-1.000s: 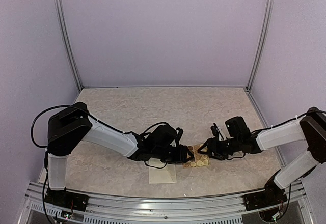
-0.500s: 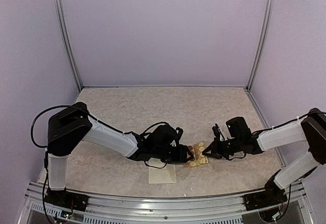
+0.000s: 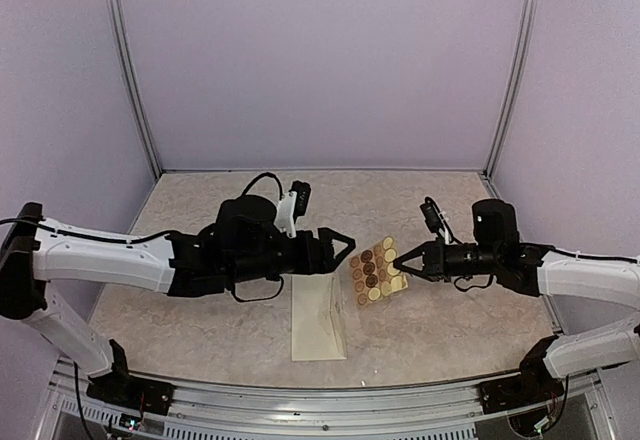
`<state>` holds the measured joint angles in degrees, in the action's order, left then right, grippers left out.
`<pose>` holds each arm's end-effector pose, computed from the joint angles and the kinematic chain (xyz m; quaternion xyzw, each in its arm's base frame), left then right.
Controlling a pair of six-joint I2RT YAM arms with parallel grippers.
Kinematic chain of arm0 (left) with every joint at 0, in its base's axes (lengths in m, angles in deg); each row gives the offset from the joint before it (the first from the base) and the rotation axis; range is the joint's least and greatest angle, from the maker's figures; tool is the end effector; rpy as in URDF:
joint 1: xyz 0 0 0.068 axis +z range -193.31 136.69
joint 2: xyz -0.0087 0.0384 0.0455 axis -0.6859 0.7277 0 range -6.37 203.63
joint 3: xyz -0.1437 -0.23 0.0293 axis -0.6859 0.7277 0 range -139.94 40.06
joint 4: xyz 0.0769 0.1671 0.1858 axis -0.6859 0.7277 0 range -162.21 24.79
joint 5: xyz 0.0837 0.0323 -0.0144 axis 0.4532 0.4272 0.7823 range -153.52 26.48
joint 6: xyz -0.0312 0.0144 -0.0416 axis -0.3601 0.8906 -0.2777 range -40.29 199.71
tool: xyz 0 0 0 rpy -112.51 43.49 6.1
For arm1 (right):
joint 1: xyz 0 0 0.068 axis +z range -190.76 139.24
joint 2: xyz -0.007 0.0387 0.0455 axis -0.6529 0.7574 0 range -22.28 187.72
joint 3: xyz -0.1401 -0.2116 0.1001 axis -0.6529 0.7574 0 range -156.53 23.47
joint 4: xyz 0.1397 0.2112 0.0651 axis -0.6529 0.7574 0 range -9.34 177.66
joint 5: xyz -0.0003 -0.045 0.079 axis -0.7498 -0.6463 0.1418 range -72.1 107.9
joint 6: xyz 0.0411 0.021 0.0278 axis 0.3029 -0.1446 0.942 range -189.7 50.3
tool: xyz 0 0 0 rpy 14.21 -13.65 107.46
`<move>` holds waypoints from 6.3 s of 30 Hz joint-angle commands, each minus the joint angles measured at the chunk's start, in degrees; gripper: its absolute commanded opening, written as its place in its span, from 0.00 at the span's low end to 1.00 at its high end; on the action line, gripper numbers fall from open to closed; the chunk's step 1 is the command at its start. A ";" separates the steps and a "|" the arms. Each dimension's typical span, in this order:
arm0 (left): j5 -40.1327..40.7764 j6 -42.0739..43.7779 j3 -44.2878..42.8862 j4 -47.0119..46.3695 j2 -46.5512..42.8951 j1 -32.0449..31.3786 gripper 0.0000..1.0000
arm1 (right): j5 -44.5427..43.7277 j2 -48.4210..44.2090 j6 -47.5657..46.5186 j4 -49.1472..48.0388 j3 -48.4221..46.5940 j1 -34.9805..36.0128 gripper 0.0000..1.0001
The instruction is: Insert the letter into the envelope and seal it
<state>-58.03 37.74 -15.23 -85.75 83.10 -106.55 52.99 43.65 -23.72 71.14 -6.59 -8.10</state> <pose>0.1635 -0.3166 0.2508 0.1248 0.8124 -0.4276 0.3764 0.1897 0.1459 0.2139 -0.0641 0.8231 0.5167 0.2266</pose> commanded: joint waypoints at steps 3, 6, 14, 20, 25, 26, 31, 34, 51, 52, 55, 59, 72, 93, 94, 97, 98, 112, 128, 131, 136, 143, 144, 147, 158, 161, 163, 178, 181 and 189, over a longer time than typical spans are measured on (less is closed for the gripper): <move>-1.45 10.74 5.22 4.24 -15.82 1.12 0.83 | 13.66 -3.16 -5.08 -0.25 -7.11 1.57 0.00; -5.03 15.33 4.90 9.37 -20.67 1.87 0.83 | 18.40 -2.50 -7.41 0.00 -10.67 4.75 0.00; -15.82 21.97 0.44 21.20 -24.71 3.15 0.88 | 20.12 2.90 -15.24 6.00 -21.39 15.56 0.00; -25.09 21.86 0.43 20.35 -25.00 2.53 0.79 | 20.41 6.86 -17.73 8.38 -25.44 18.43 0.00; -29.35 20.16 2.55 16.83 -25.98 2.35 0.57 | 19.61 7.56 -17.81 8.41 -26.27 18.53 0.00; -29.65 19.77 3.17 16.20 -26.18 2.30 0.57 | 19.31 7.55 -17.81 8.34 -26.34 18.53 0.00; -28.13 19.45 4.74 15.37 -25.48 1.35 0.60 | 18.94 7.55 -17.19 7.72 -25.79 18.49 0.00; -28.15 19.64 4.59 15.12 -24.35 0.87 0.58 | 18.88 7.38 -16.82 7.46 -25.55 18.49 0.00; -27.89 11.09 11.49 -0.79 -29.83 -0.48 0.00 | 18.64 2.62 -10.83 -4.75 -17.58 18.62 0.77; -27.85 10.58 11.70 -1.36 -30.37 -0.52 0.00 | 18.76 2.58 -10.43 -5.48 -17.08 18.72 0.81; -28.28 9.80 11.61 -1.58 -30.97 -0.54 0.00 | 18.61 3.09 -10.21 -6.17 -16.52 19.95 0.85; -28.32 9.46 11.33 -0.88 -30.94 -0.55 0.00 | 18.46 4.09 -10.05 -7.15 -16.69 20.81 0.69; -27.95 9.20 11.52 -0.17 -30.85 -0.49 0.00 | 18.50 4.46 -9.25 -8.84 -16.69 20.94 0.19; -28.12 8.30 12.34 -1.49 -27.78 -1.11 0.03 | 18.67 4.53 -7.30 -12.42 -17.04 21.67 0.00; -28.02 8.24 12.39 -1.64 -27.56 -1.11 0.01 | 18.89 4.55 -7.08 -13.07 -17.19 21.92 0.00; -27.13 8.23 12.31 -1.80 -26.86 -1.18 0.00 | 19.28 4.92 -6.92 -14.42 -17.71 22.79 0.00; -26.87 8.23 12.31 -1.96 -26.69 -1.11 0.00 | 19.43 4.99 -6.95 -14.78 -17.86 23.02 0.00; -24.86 7.31 13.22 -4.73 -26.37 -1.19 0.00 | 20.36 7.80 -5.17 -19.59 -18.45 25.94 0.00; 12.66 12.00 7.32 21.81 -38.73 -1.33 0.66 | -10.66 1.95 -8.32 -1.65 -19.42 25.30 0.00; 11.03 11.90 7.93 20.29 -41.02 -1.35 0.66 | -12.96 2.28 -8.14 -1.27 -19.53 25.42 0.00; 4.92 12.20 8.48 15.19 -38.40 -3.00 0.67 | -12.39 3.68 -6.96 -4.01 -19.67 25.38 0.00; -2.80 15.16 7.75 6.67 -31.03 -6.88 0.74 | -6.06 5.95 -5.22 -10.69 -19.49 25.42 0.00; -3.20 15.79 7.29 6.39 -29.79 -7.25 0.76 | -4.97 6.14 -5.15 -11.64 -19.36 25.51 0.00; -3.62 16.37 6.28 6.52 -27.76 -7.60 0.78 | -2.21 6.34 -5.01 -14.54 -19.16 25.77 0.00; -4.58 18.19 4.80 4.68 -24.97 -8.39 0.83 | 5.07 7.23 -4.06 -20.64 -18.70 26.47 0.00; -5.13 19.03 4.37 4.02 -24.57 -8.89 0.81 | 5.27 7.52 -3.77 -20.83 -18.69 26.50 0.00; -5.80 19.41 4.04 4.16 -23.94 -9.13 0.77 | 5.40 7.54 -3.53 -21.36 -18.55 26.53 0.00; -6.82 20.24 3.26 3.87 -22.61 -9.88 0.43 | 5.97 7.94 -2.28 -23.36 -18.21 26.49 0.00; -6.90 20.40 3.22 3.62 -22.43 -9.90 0.37 | 6.50 8.20 -1.72 -24.11 -18.10 26.53 0.00; -7.07 20.85 3.02 2.79 -22.34 -9.89 0.24 | 7.36 8.76 -0.85 -25.36 -17.64 26.49 0.00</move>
<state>-64.67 57.52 -10.14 -80.84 60.35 -116.10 59.02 51.95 -25.29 48.43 -24.69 17.74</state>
